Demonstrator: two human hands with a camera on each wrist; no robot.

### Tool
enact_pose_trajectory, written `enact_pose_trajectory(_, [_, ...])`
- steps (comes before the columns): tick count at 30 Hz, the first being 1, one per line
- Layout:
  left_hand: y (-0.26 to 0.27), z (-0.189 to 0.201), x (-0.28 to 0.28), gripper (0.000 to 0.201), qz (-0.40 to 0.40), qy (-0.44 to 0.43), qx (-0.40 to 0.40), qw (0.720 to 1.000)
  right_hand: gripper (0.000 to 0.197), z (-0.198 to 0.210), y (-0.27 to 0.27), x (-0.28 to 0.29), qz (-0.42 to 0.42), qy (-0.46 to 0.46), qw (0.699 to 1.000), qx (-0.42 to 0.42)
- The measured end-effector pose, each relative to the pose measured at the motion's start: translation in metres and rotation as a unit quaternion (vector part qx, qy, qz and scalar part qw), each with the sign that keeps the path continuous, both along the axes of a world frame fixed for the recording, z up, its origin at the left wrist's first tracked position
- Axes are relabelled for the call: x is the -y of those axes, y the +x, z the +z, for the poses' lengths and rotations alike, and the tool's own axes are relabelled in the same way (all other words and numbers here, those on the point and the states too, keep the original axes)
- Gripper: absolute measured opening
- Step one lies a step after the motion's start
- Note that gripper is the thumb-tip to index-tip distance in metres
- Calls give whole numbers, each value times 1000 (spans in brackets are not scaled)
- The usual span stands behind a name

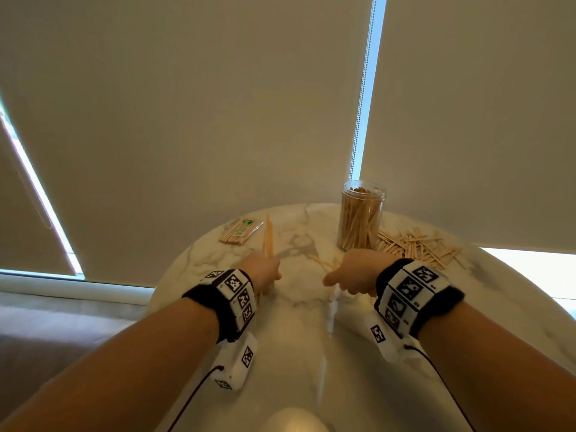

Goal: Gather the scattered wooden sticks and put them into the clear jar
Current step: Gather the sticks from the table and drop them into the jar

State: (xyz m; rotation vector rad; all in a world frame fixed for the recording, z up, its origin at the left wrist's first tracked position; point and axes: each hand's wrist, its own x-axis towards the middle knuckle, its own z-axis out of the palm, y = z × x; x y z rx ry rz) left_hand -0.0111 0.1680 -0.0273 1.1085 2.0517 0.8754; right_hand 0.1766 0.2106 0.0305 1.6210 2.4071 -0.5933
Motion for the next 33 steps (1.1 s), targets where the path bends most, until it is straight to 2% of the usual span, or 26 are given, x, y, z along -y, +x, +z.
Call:
enact_pose_trajectory(1, [2,0,-3,19,22,39,75,996,38,-1,-4,-2,4,16,1000,7])
enact_pose_trajectory(3, [8,2,-6,17,100,113,227,962,39,-11,-11,-12,20,56,998,26])
enact_pose_trajectory(5, [18,8,-6,21,114,149,310,932,40,-19,-21,-17,32,78,995,58])
enact_pose_trajectory(8, [27,8,-3,22,83,164,353,917,36,-27,-33,-20,44,71,992,99])
enact_pose_trajectory(12, [30,4,-3,24,87,171,332,923,32,-28,-26,-14,56,62,991,104])
enact_pose_trajectory(14, [31,5,-5,25,105,171,344,917,28,-26,-15,-11,32,45,998,25])
enact_pose_trajectory(16, [34,10,-6,27,112,179,401,891,29,-23,-8,-11,-12,9,990,-138])
enact_pose_trajectory(18, [42,14,-7,27,103,195,432,874,24,-19,-4,-7,-46,-4,950,-308])
enact_pose_trajectory(19, [48,16,-8,28,94,206,434,872,21,-17,-4,-4,-50,3,931,-361])
enact_pose_trajectory(20, [53,18,-8,29,79,217,430,873,19,-16,-4,-1,-43,10,920,-388])
enact_pose_trajectory(23, [70,24,-16,30,33,243,401,883,18,-19,-7,2,-5,23,914,-405])
enact_pose_trajectory(27, [81,29,-30,26,24,275,380,883,18,-15,-2,-11,-11,45,900,-433])
enact_pose_trajectory(31, [80,32,-47,27,6,289,385,876,16,-9,1,-20,-46,8,884,-465])
enact_pose_trajectory(33, [76,35,-54,25,24,308,404,861,23,-7,-1,-25,-79,-68,855,-508])
